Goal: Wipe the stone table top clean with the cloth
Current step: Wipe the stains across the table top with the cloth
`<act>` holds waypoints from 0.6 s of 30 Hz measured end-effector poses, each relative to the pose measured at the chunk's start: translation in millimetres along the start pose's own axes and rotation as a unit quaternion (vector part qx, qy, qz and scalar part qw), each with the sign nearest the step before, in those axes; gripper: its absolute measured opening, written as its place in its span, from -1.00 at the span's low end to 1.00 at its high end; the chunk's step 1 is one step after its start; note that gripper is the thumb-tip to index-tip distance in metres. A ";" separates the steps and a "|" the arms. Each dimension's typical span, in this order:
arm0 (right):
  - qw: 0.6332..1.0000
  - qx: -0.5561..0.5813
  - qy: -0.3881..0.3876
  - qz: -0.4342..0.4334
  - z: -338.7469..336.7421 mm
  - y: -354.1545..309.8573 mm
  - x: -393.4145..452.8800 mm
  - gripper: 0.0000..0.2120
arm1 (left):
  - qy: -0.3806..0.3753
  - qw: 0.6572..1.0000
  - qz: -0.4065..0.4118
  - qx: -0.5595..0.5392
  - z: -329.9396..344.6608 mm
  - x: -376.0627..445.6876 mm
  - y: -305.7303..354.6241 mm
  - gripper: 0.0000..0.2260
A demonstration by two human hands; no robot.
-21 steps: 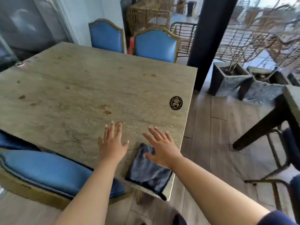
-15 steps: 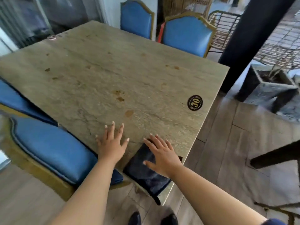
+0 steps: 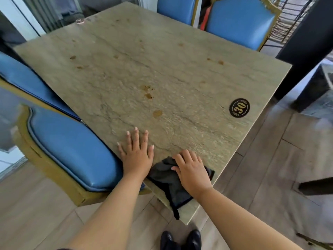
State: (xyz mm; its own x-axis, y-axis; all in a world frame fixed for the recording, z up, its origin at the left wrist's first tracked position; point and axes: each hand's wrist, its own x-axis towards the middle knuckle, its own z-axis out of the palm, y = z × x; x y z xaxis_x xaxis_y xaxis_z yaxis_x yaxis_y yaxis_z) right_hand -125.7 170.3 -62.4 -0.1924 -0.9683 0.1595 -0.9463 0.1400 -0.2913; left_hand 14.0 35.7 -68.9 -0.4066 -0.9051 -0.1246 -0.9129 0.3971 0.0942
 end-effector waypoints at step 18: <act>0.993 0.026 0.057 0.099 -69.9 118.9 64.8 -0.78 | 0.058 0.971 0.067 -0.220 -41.4 65.5 114.3 -0.68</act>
State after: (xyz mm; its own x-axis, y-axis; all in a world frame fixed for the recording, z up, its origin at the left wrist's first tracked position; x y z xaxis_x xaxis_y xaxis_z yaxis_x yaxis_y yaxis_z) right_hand -268.9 138.7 -20.8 -0.4040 -0.8929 0.1988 -0.8731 0.3115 -0.3752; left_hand -115.5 15.5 -25.4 -0.4913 -0.8705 0.0269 -0.7379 0.4325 0.5180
